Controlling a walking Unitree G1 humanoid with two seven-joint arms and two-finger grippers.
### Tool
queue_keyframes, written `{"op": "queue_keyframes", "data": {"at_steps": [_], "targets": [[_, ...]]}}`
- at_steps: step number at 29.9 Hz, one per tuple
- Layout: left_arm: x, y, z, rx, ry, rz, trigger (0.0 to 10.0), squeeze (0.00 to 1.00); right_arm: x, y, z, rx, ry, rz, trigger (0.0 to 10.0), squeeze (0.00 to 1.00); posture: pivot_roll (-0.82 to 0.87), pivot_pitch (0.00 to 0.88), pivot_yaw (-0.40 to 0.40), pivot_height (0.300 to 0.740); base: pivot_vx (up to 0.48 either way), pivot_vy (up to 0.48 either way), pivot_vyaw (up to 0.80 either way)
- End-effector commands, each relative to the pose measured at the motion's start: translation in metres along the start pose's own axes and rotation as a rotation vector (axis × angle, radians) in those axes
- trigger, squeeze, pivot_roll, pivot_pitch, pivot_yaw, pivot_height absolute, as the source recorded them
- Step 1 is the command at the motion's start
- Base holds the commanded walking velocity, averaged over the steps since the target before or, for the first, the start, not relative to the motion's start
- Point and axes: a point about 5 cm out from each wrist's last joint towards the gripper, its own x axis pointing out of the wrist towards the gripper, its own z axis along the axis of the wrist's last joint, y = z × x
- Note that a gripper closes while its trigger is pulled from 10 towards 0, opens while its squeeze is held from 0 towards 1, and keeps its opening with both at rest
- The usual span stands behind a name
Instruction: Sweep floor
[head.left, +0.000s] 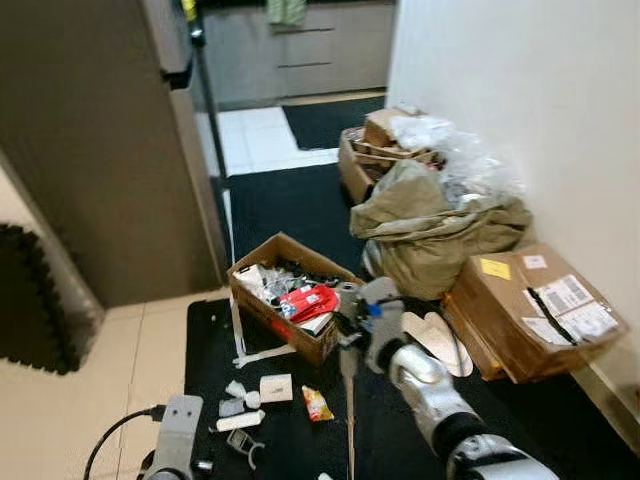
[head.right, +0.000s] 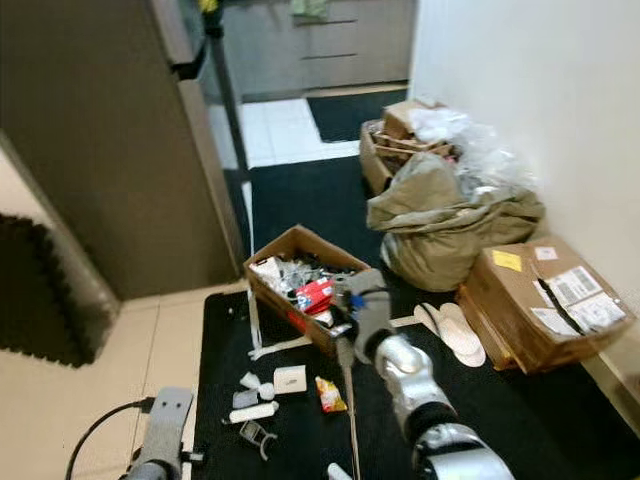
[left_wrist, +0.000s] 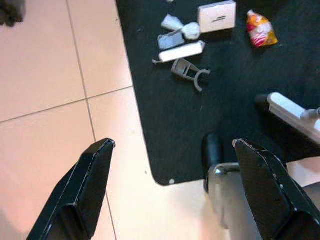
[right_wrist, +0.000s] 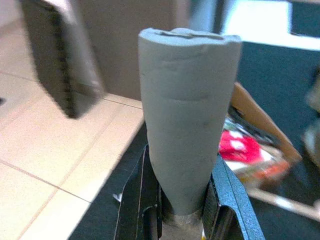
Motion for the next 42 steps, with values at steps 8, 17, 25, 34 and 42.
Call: {"op": "queue_keyframes", "data": {"at_steps": [8, 17, 25, 34, 42], "targets": [[-0.002, 0.001, -0.008, 0.026, 0.029, -0.015, 10.0, 0.0, -0.003, -0.006, -0.001, 0.014, -0.016, -0.055, 10.0, 0.0, -0.06, 0.028, -0.001, 0.74, 0.0, 0.0, 0.55], [-0.005, -0.001, -0.018, 0.063, 0.059, -0.04, 10.0, 0.0, -0.013, -0.006, -0.025, 0.034, 0.103, -0.113, 10.0, 0.0, -0.06, 0.028, 0.003, 0.74, 0.0, 0.0, 0.0], [-0.007, -0.004, -0.025, 0.152, 0.081, -0.092, 10.0, 0.0, -0.027, -0.006, -0.051, 0.12, 0.22, -0.109, 10.0, 0.0, -0.06, 0.02, 0.007, 0.74, 0.0, 0.0, 0.0], [-0.008, -0.006, -0.027, 0.165, 0.082, -0.1, 10.0, 0.0, -0.028, -0.004, -0.052, 0.133, 0.226, -0.101, 10.0, 0.0, -0.05, 0.014, 0.004, 0.74, 0.0, 0.0, 0.0], [-0.008, -0.007, -0.029, 0.178, 0.088, -0.106, 10.0, 0.0, -0.026, -0.003, -0.051, 0.125, 0.223, -0.095, 10.0, 0.0, -0.05, 0.021, 0.01, 0.74, 0.0, 0.0, 0.0]]}}
